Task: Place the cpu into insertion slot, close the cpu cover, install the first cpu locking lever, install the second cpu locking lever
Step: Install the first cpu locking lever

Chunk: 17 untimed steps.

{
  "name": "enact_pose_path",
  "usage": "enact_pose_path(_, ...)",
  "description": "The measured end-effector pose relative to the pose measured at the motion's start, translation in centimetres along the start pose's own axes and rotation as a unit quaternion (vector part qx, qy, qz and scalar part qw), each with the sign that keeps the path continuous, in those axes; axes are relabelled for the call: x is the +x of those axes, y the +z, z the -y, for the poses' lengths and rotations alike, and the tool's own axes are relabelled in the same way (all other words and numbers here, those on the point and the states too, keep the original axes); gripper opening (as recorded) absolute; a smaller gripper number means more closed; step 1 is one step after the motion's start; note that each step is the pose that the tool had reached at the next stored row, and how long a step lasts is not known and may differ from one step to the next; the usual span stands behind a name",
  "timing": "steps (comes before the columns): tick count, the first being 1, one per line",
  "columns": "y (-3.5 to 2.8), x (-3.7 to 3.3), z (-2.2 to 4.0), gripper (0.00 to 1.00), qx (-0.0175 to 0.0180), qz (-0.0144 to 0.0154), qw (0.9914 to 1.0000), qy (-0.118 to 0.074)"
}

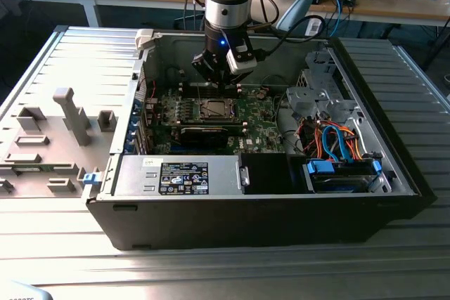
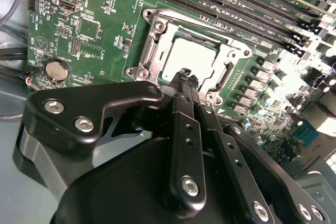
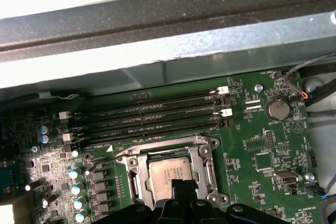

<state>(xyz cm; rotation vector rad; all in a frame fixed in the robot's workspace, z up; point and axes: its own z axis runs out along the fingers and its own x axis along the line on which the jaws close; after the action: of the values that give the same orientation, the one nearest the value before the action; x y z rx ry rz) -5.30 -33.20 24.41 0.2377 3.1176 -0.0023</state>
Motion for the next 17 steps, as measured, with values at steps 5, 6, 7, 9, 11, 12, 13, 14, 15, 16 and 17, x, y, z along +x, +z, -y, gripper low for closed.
enact_pose_path(5,0.0,0.0,0.0,0.11,0.0,0.0,1.0,-0.001)
enact_pose_path(6,0.0,0.0,0.0,0.11,0.0,0.0,1.0,-0.002)
enact_pose_path(7,0.0,0.0,0.0,0.11,0.0,0.0,1.0,-0.002)
enact_pose_path(9,0.0,0.0,0.0,0.11,-0.0001,0.0,1.0,-0.003)
enact_pose_path(11,0.0,0.0,0.0,0.11,-0.0001,0.0,0.99999,-0.003)
enact_pose_path(12,0.0,0.0,0.0,0.11,-0.0001,0.0,0.99999,-0.003)
enact_pose_path(13,0.0,0.0,0.0,0.11,-0.0001,0.0,0.99999,-0.004)
enact_pose_path(14,0.0,0.0,0.0,0.11,-0.0001,0.0,0.99999,-0.004)
enact_pose_path(15,0.0,0.0,0.0,0.11,-0.0001,0.0,0.99999,-0.004)
enact_pose_path(16,0.0,0.0,0.0,0.11,-0.0001,0.0,0.99999,-0.005)
enact_pose_path(17,0.0,0.0,0.0,0.11,-0.0001,0.0,0.99999,-0.005)
